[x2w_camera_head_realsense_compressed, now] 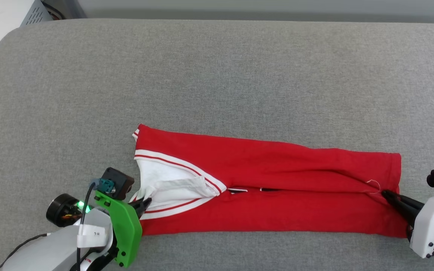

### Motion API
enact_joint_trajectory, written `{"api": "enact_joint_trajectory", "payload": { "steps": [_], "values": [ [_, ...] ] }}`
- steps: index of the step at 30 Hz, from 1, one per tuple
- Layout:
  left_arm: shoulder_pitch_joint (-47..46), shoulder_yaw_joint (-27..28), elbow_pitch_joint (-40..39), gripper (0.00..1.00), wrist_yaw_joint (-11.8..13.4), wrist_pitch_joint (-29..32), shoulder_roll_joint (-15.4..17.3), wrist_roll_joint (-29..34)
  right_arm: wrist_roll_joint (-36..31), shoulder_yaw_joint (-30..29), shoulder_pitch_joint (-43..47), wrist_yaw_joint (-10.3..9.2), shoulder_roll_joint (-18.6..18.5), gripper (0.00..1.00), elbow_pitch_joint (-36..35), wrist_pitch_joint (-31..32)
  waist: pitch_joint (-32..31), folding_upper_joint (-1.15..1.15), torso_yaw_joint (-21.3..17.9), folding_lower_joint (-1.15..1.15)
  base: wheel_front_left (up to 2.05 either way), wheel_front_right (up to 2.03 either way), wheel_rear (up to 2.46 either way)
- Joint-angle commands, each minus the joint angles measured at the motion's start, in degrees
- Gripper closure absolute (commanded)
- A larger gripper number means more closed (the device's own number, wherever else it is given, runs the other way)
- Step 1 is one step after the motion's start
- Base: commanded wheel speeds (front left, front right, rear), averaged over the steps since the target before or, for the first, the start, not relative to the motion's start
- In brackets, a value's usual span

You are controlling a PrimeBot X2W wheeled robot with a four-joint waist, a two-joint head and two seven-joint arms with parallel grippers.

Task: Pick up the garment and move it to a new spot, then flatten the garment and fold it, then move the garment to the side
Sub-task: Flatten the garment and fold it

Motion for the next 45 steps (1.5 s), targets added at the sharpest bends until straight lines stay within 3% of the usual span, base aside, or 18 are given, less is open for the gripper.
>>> {"api": "enact_joint_trajectory", "payload": {
  "steps": [1,2,3,4,9,15,21,25,30,36,44,45],
  "values": [
    [1.06,0.23,0.93,1.00,0.57,-1.06,-0.56,-0.38,0.11,0.05,1.20,-0.01,0.63,1.00,0.29,0.65,0.04,0.00,-0.11,0.00,0.00,0.00,0.00],
    [1.16,0.47,1.56,1.00,0.90,-1.89,-0.83,-0.22,-0.04,-0.20,1.18,-0.01,0.83,1.00,0.38,0.61,-0.10,0.00,-0.17,0.00,0.00,0.00,0.00],
    [1.15,0.79,2.00,0.35,1.35,-2.90,-0.93,0.16,-0.04,-0.60,1.12,-0.01,1.03,0.59,0.49,0.50,-0.27,0.00,-0.23,0.00,0.00,0.00,0.00],
    [1.26,1.47,2.49,0.00,2.20,-4.56,-1.07,0.52,0.07,-1.15,1.00,-0.01,1.32,0.00,0.37,0.29,-0.66,0.00,-0.34,0.00,0.00,0.00,0.00],
    [2.55,4.50,2.38,0.00,6.30,-12.38,-1.17,2.00,2.09,-4.42,1.33,-0.01,0.78,0.00,-2.15,-0.24,-2.58,0.00,-0.43,0.00,0.00,0.00,0.00],
    [4.70,9.11,0.63,0.00,13.85,-21.77,-1.99,4.51,8.32,-10.65,2.25,-0.01,-2.11,0.00,-5.66,1.99,-3.79,0.00,0.15,0.00,0.00,0.00,0.00],
    [6.70,15.46,-0.65,0.00,19.97,-23.75,-4.45,9.74,14.67,-13.98,2.76,-0.01,-3.96,0.00,-3.34,9.40,-2.72,0.00,1.35,0.00,0.00,0.00,0.00],
    [9.49,21.79,-2.55,0.00,22.18,-23.80,-7.60,16.34,15.65,-13.41,1.79,-0.01,-3.37,0.00,-0.83,13.72,-1.71,0.00,2.27,0.00,0.00,0.00,0.00],
    [13.93,28.77,-4.08,0.00,22.41,-23.81,-12.05,23.52,15.15,-11.66,-0.11,-0.01,-0.23,0.00,2.44,16.13,-0.75,0.00,3.44,0.00,0.00,0.00,0.00],
    [18.87,35.24,-5.23,0.00,20.21,-23.82,-17.72,30.99,14.51,-8.50,-1.09,-0.01,3.32,0.00,4.19,18.13,-0.15,0.00,4.40,0.00,0.00,0.00,0.00],
    [22.71,41.70,-4.27,0.00,15.04,-23.82,-25.49,39.30,14.57,-4.35,-1.95,-0.01,5.98,0.00,5.47,19.38,-0.07,0.00,4.42,0.00,0.00,0.00,0.00],
    [23.08,42.68,-4.08,0.00,14.40,-23.82,-26.49,40.16,14.56,-3.96,-2.10,-0.01,6.00,0.29,5.62,19.36,-0.15,0.00,4.36,0.00,0.00,0.00,0.00]
  ]
}}
